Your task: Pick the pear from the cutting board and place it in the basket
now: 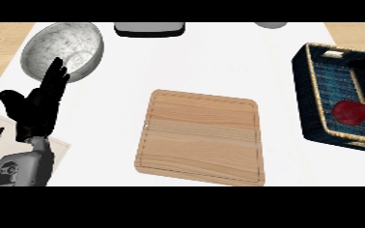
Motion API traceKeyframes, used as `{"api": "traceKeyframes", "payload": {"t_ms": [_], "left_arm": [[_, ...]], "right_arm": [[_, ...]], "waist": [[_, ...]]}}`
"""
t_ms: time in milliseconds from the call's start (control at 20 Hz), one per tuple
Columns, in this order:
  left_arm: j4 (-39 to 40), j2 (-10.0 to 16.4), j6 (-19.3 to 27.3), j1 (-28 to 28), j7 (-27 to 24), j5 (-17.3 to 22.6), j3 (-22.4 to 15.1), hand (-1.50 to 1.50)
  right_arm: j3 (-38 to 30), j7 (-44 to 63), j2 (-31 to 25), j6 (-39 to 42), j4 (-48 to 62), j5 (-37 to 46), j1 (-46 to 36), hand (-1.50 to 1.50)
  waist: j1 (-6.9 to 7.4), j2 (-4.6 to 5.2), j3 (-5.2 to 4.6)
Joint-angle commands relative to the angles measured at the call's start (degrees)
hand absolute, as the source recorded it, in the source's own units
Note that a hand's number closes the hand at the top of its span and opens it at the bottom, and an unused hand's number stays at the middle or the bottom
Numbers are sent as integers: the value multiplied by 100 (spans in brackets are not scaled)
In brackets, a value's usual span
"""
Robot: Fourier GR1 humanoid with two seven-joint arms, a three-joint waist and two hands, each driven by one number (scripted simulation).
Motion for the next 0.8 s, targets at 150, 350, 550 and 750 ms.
{"api": "traceKeyframes", "payload": {"t_ms": [150, 350, 550, 750], "left_arm": [[191, -7, 93, -238, 31, -63, 12, 0], [-158, 7, -153, 235, 0, 87, -30, 0], [-232, -62, -56, 34, 184, 24, -117, 0], [123, 40, -63, -109, -140, 17, 41, 0]], "right_arm": [[-1002, 314, -556, 784, 170, -1039, 190, -150], [-1528, -1, -1085, 1076, 664, -1452, 550, -150], [-1612, -704, -1853, 1859, 1126, -1538, 1003, -150], [-1689, -1150, -1973, 1950, 1529, -1677, 992, -150]], "waist": [[-41, 14, 0], [39, 17, 4], [55, 39, 9], [103, 55, 9]]}}
